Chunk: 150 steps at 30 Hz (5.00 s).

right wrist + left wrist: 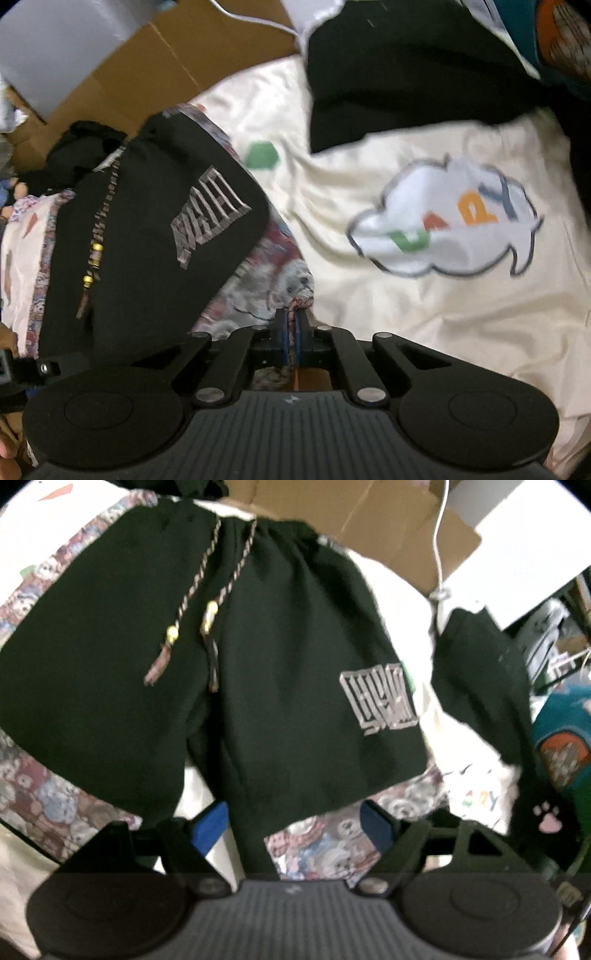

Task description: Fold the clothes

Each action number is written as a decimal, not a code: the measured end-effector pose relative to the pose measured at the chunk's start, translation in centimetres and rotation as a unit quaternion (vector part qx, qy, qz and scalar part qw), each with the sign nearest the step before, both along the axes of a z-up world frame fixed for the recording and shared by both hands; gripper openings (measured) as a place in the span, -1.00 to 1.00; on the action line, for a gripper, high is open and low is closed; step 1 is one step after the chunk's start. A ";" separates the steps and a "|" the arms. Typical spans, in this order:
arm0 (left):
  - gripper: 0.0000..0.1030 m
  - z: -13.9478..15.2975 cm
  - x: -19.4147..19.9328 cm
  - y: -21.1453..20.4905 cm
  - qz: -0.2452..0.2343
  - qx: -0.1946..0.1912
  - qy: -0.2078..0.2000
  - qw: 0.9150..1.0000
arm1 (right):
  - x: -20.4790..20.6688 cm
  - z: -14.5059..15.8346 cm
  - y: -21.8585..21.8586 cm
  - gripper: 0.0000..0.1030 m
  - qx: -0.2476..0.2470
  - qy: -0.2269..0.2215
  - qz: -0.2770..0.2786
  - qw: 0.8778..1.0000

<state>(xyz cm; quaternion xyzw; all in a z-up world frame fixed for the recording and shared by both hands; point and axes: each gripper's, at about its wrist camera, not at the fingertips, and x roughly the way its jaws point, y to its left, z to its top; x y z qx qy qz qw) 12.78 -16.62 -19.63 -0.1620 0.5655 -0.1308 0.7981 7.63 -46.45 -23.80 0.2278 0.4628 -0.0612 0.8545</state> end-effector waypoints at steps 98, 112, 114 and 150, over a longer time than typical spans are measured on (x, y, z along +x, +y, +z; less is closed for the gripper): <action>0.57 4.0 -0.1 5.7 0.098 -0.029 -0.047 0.994 | 2.3 0.3 13.5 -0.69 0.023 -0.033 0.145 0.989; 0.57 5.5 -0.1 6.0 0.099 -0.024 -0.063 0.993 | 2.2 1.9 10.4 0.01 0.057 -0.061 0.077 0.993; 0.57 5.4 -0.1 6.0 0.098 -0.024 -0.063 0.993 | 2.3 1.7 9.9 0.01 0.061 -0.060 0.063 0.994; 0.57 1.2 1.0 8.8 0.122 -0.035 -0.024 0.992 | 2.4 -0.5 9.8 0.00 0.095 -0.073 0.035 0.992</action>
